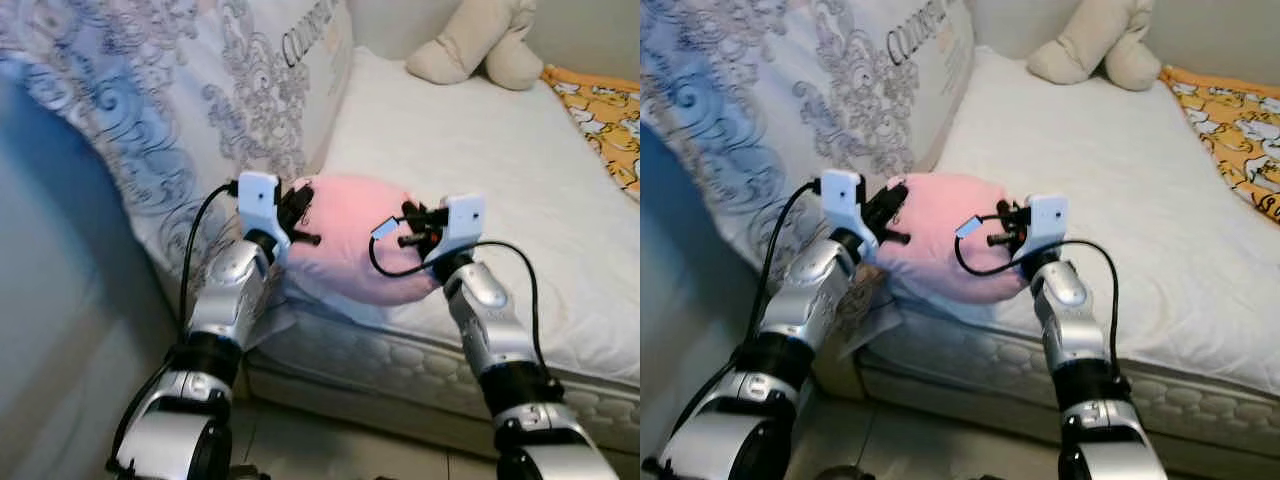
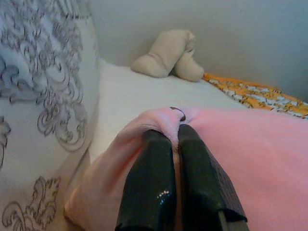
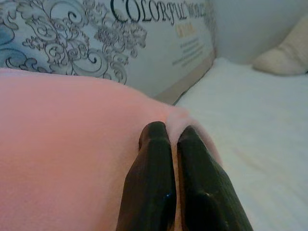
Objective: Clean up the room
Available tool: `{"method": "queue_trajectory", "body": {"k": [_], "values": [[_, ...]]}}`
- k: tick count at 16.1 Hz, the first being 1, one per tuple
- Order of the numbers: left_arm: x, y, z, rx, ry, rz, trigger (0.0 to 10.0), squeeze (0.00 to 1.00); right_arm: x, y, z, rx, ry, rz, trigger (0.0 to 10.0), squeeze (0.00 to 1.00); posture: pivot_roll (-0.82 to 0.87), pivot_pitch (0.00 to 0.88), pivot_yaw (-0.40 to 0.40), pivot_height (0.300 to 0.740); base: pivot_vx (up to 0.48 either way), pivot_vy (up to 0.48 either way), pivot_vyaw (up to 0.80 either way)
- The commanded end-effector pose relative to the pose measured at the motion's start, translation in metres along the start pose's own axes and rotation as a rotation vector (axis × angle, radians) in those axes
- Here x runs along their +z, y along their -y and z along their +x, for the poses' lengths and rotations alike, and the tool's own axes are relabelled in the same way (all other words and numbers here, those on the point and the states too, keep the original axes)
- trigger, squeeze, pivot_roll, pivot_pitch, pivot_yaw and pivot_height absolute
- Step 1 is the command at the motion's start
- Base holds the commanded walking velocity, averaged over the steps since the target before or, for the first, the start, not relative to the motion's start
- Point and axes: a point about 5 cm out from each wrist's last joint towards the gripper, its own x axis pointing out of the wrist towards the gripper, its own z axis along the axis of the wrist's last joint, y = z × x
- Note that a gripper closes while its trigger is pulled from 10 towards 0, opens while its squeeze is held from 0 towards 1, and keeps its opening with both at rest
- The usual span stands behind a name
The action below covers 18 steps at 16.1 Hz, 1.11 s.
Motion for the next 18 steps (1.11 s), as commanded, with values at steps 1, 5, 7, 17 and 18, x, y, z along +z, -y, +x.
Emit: {"method": "queue_trajectory", "body": {"k": [1,5,7,17,18], "values": [[0.027,0.006,0.013,-0.022,0.087,0.022,0.0,0.00,0.025,0.004,0.008,0.000,0.077,-0.058,0.0,0.00,0.05,0.000,-0.036,0.740,0.000,0.000,0.00],[0.072,0.005,0.026,-0.032,0.219,0.044,0.0,0.00,0.072,0.014,0.018,-0.014,0.216,-0.131,0.0,0.00,0.05,0.000,-0.036,0.740,0.000,0.000,0.00],[0.083,0.002,0.030,-0.022,0.253,0.068,0.0,0.00,0.085,0.021,0.021,-0.039,0.249,-0.161,0.0,0.00,0.05,0.000,-0.036,0.740,0.000,0.000,0.00],[-0.057,0.035,-0.004,-0.041,-0.160,0.114,0.0,0.00,-0.033,0.037,0.000,-0.135,-0.218,0.001,0.0,0.00,0.06,0.000,-0.038,0.740,0.000,0.000,0.00],[-0.059,0.041,-0.005,-0.068,-0.157,0.122,0.0,0.00,-0.033,0.037,0.001,-0.132,-0.217,-0.001,0.0,0.00,0.06,0.000,-0.039,0.740,0.000,0.000,0.00]]}}
